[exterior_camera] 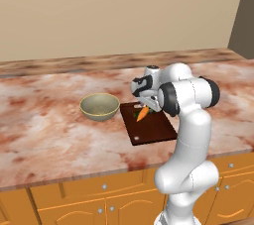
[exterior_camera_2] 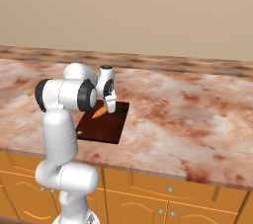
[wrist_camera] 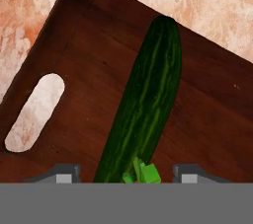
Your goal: Place the two vegetables and bowl onto the tray for setting up a vegetable dip station.
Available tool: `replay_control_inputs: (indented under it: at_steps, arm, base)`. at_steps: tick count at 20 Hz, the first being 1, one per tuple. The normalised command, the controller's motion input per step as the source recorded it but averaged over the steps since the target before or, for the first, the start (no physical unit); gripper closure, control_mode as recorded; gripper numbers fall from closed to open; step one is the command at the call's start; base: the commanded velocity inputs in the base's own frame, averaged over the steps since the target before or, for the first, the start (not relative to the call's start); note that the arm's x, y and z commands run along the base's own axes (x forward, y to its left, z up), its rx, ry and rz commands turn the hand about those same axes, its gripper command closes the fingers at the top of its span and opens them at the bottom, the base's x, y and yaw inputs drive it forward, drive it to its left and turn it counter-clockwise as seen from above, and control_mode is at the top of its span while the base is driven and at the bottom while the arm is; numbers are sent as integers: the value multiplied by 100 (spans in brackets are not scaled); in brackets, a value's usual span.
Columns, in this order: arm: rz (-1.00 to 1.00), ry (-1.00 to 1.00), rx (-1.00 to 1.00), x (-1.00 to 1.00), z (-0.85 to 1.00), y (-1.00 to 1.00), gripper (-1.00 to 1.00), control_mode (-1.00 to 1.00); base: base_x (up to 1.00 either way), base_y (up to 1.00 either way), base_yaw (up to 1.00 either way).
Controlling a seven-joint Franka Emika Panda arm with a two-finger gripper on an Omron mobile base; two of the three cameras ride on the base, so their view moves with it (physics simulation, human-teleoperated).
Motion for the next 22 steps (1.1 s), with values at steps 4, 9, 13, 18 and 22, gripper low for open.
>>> replay_control_inputs:
  at_steps: [4, 9, 13, 18, 22]
  arm:
    - [0, 0, 0, 0, 0, 0, -100, -100]
    - [0, 0, 0, 0, 0, 0, -100, -100]
    - [0, 0, 0, 0, 16, -1, -100, -100]
    - [-2, 0, 0, 0, 25, -3, -100, -100]
    - [-2, 0, 0, 0, 23, -2, -100, -100]
  base:
    - [0, 0, 0]
    - [0, 0, 0]
    - [0, 0, 0]
    - [0, 0, 0]
    - [0, 0, 0]
